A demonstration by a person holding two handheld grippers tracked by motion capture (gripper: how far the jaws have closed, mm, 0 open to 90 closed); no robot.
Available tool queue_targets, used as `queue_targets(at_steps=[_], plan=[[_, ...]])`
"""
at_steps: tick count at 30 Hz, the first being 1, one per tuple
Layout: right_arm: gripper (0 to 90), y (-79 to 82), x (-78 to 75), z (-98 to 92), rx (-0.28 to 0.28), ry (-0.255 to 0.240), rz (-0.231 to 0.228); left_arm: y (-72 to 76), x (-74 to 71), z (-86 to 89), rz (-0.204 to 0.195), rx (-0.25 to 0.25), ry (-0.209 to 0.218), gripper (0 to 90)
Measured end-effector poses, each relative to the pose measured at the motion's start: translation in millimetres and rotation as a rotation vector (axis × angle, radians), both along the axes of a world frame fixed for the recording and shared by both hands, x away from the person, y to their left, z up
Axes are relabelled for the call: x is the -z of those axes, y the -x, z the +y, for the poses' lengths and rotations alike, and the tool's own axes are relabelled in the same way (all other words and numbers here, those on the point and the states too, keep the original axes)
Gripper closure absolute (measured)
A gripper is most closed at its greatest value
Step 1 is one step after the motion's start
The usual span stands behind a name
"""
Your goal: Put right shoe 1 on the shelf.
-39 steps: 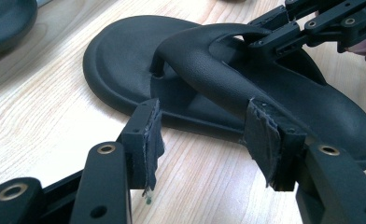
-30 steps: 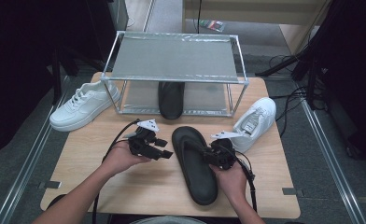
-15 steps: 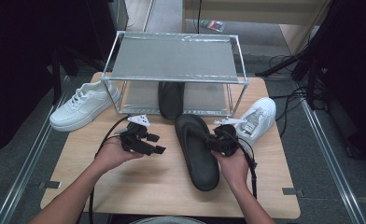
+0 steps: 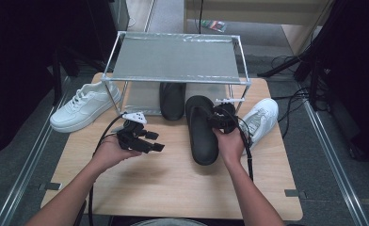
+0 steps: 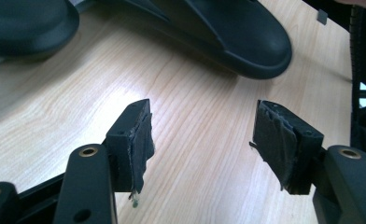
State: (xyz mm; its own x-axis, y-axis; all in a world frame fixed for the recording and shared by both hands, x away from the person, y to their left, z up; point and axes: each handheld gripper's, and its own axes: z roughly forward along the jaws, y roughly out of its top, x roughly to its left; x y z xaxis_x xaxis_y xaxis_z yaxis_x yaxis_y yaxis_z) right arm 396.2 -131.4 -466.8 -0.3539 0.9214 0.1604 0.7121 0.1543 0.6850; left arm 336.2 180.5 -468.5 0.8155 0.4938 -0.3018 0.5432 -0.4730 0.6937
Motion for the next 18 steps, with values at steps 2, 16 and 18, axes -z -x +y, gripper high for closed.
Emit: queue_targets(at_steps=[2, 16, 18], plan=[[73.1, -3.4, 3.5, 1.7, 0.009, 0.005, -0.003, -1.1, -0.3, 2.2, -0.005, -0.002, 0.003, 38.2], [73.0, -27.6, 24.6, 12.7, 0.101, -0.017, 0.012, -3.8, -0.6, 2.7, -0.017, -0.006, 0.005, 38.1], [72.6, -29.0, 25.9, 15.7, 0.109, -0.009, -0.004, -3.1, -2.3, 3.0, -0.027, -0.01, 0.006, 38.2]])
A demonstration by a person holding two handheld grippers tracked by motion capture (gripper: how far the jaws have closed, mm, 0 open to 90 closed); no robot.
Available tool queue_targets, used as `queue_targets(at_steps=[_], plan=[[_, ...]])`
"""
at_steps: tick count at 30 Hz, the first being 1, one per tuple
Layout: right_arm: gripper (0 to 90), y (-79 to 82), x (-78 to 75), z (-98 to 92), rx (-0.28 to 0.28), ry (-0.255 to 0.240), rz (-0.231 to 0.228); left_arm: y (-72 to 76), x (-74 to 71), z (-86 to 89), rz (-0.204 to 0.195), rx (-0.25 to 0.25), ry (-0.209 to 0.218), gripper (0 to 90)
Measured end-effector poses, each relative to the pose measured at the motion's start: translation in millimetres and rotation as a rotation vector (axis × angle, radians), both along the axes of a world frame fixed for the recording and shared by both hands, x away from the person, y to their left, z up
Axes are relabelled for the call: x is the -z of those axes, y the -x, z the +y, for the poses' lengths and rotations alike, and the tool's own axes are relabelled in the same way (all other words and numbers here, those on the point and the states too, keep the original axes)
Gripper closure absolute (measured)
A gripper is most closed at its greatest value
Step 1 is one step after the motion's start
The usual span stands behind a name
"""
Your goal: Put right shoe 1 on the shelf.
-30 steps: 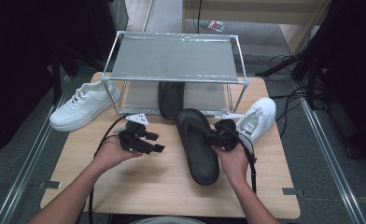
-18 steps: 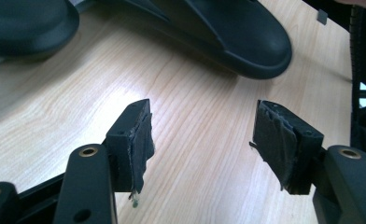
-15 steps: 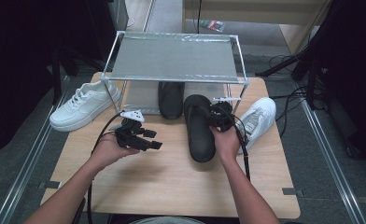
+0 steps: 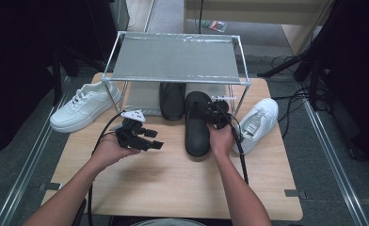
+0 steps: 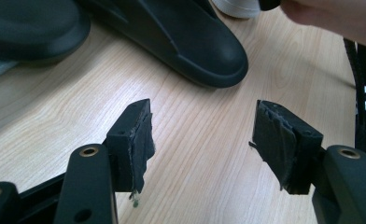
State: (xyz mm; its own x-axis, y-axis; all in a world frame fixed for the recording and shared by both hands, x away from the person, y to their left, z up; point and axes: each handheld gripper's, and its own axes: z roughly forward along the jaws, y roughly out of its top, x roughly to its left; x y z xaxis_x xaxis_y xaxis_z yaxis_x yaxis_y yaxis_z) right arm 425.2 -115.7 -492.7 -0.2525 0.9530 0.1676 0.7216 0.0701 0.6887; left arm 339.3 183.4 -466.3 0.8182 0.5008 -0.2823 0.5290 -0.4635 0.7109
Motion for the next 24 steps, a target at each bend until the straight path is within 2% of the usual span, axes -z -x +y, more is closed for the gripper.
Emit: queue_targets(at_steps=[4, 9, 13, 14, 19, 22, 24], plan=[[69.1, -2.2, 2.6, 0.3, -0.012, 0.003, -0.003, 0.7, -4.8, 2.5, -0.021, -0.011, 0.031, 38.5], [61.2, -1.2, -0.6, -2.9, -0.04, -0.017, -0.016, -0.1, -5.1, 3.5, -0.028, -0.03, 0.03, 38.8], [59.5, 5.8, -7.4, -5.8, -0.05, -0.004, -0.051, -1.3, -5.5, 4.6, -0.029, -0.039, 0.034, 39.0], [58.8, 7.9, -9.5, -6.9, -0.053, -0.013, -0.055, -1.3, -5.7, 4.7, -0.026, -0.042, 0.03, 39.0], [58.6, 20.9, -18.5, -11.3, -0.107, -0.022, -0.062, -0.2, -9.2, 5.0, -0.025, -0.03, 0.026, 39.8], [59.0, 31.9, -22.1, -12.9, -0.134, -0.037, -0.063, -3.3, -12.2, 2.9, -0.021, -0.019, 0.014, 43.8], [59.2, 40.4, -23.4, -14.2, -0.161, -0.037, -0.065, -5.7, -15.9, 1.9, 0.005, -0.016, 0.024, 55.0]])
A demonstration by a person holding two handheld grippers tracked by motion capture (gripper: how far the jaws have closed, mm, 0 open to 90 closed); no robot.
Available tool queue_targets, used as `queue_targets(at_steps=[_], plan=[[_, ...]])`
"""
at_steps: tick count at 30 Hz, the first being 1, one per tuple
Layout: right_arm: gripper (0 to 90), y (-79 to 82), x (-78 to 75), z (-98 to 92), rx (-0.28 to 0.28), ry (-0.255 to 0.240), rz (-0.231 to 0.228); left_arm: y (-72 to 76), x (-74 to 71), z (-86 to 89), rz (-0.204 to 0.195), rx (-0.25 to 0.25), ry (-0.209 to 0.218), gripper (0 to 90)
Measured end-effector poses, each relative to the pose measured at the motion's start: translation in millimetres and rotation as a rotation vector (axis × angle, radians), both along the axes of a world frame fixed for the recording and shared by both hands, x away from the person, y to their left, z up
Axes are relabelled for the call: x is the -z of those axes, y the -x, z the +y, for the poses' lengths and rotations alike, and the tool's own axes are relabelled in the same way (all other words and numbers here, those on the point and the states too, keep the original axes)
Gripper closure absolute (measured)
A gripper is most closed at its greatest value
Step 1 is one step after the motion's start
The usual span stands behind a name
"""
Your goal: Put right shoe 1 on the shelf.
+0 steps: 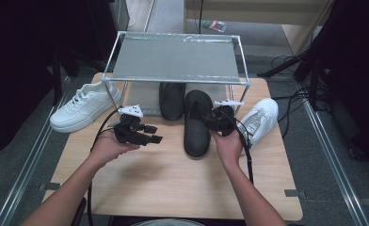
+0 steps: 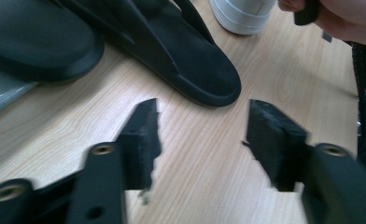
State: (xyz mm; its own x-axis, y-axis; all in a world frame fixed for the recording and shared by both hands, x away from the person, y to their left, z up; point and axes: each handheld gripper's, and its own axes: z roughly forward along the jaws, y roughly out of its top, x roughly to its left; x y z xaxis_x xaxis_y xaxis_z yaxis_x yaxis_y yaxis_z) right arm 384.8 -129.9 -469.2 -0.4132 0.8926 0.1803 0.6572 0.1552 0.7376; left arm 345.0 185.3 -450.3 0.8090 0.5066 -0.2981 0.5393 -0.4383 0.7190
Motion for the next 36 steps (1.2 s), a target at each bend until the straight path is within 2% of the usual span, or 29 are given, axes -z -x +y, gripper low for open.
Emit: queue_targets(at_steps=[1, 3, 6, 9, 11, 13, 16, 20, 28, 30, 34, 36], plan=[[60.0, 4.4, 0.1, -0.8, -0.016, 0.002, 0.0, -0.9, -2.4, -0.4, 0.01, 0.002, 0.011, 61.1], [60.5, 12.6, 1.1, -2.1, -0.051, 0.008, 0.004, -4.4, -8.5, -2.1, -0.001, 0.022, 0.024, 71.0], [60.7, 26.2, 3.7, -4.0, -0.087, -0.002, 0.0, -12.9, -17.1, -5.6, -0.025, 0.024, -0.007, 78.5], [60.7, 38.4, 7.3, -5.7, -0.116, 0.007, 0.004, -24.5, -27.1, -9.8, -0.039, 0.024, -0.015, 83.7], [60.9, 45.9, 9.7, -7.0, -0.133, 0.005, 0.012, -32.6, -33.4, -13.5, -0.018, 0.028, -0.019, 86.6], [62.1, 52.8, 12.4, -8.0, -0.151, -0.01, 0.017, -39.0, -40.6, -18.0, -0.017, 0.034, -0.02, 88.3], [63.6, 63.8, 16.9, -7.5, -0.165, -0.026, 0.023, -49.5, -53.2, -23.5, -0.043, 0.052, -0.025, 89.5], [70.4, 76.6, 22.9, -5.9, -0.17, -0.028, 0.011, -64.2, -66.9, -28.8, -0.074, 0.072, -0.003, 89.7], [84.3, 89.3, 38.2, 3.2, -0.185, -0.005, 0.03, -93.1, -90.2, -32.8, -0.113, 0.075, -0.041, 89.7], [89.4, 92.0, 40.3, 6.0, -0.2, -0.005, 0.034, -101.1, -97.9, -33.9, -0.132, 0.073, -0.066, 89.8], [90.0, 93.8, 41.8, 9.6, -0.208, -0.017, 0.053, -118.4, -112.3, -33.5, -0.153, 0.058, -0.085, 89.8], [90.0, 93.8, 43.3, 10.5, -0.205, -0.018, 0.052, -126.2, -117.2, -31.3, -0.156, 0.044, -0.076, 89.7]])
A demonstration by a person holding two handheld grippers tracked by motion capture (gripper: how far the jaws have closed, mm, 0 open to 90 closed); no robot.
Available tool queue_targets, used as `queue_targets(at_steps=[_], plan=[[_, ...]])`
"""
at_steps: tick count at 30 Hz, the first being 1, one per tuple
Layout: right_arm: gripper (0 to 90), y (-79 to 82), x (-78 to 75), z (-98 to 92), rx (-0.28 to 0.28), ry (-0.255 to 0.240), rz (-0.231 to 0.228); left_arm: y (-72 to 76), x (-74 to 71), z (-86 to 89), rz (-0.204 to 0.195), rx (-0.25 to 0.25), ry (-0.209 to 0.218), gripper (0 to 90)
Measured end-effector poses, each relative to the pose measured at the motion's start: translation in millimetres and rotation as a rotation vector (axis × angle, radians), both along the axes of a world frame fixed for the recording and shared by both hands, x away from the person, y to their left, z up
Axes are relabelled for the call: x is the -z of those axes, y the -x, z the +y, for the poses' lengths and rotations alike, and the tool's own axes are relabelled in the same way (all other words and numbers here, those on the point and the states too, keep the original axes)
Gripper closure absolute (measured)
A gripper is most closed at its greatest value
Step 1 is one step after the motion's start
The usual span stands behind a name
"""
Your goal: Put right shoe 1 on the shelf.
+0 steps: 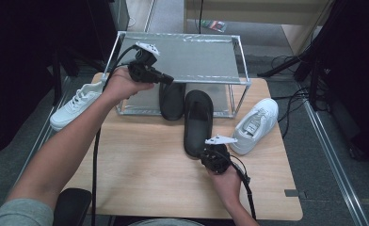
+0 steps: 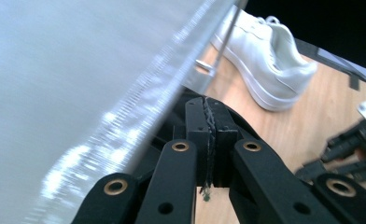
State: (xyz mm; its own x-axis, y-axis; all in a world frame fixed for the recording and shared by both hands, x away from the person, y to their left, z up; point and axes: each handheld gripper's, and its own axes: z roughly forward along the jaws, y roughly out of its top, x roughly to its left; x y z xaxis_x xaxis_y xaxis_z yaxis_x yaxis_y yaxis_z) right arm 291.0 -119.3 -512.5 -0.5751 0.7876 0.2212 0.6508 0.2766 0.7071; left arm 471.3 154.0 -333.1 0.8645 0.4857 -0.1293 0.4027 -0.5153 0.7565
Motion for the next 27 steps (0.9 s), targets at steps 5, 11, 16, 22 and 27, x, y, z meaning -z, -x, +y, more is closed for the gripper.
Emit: queue_targets(at_steps=[5, 11, 16, 22, 27], plan=[[90.0, 0.5, 2.3, 1.9, -0.005, 0.0, 0.016, -13.0, -5.2, 3.0, -0.014, -0.011, 0.005, 89.9], [90.0, 0.1, 9.1, 5.6, -0.015, 0.035, 0.027, -26.8, 3.9, 4.4, -0.006, -0.043, -0.056, 89.9], [90.0, -4.9, 13.7, 5.9, -0.014, 0.036, 0.034, -31.9, 12.7, 6.4, 0.012, -0.062, -0.094, 89.8], [90.0, -8.8, 13.7, 7.7, -0.025, 0.054, 0.017, -30.9, 13.3, 6.3, 0.002, -0.068, -0.092, 89.8], [90.0, -14.5, 13.8, 7.8, -0.013, 0.05, 0.017, -28.8, 15.4, 7.4, -0.02, -0.069, -0.088, 88.5]])
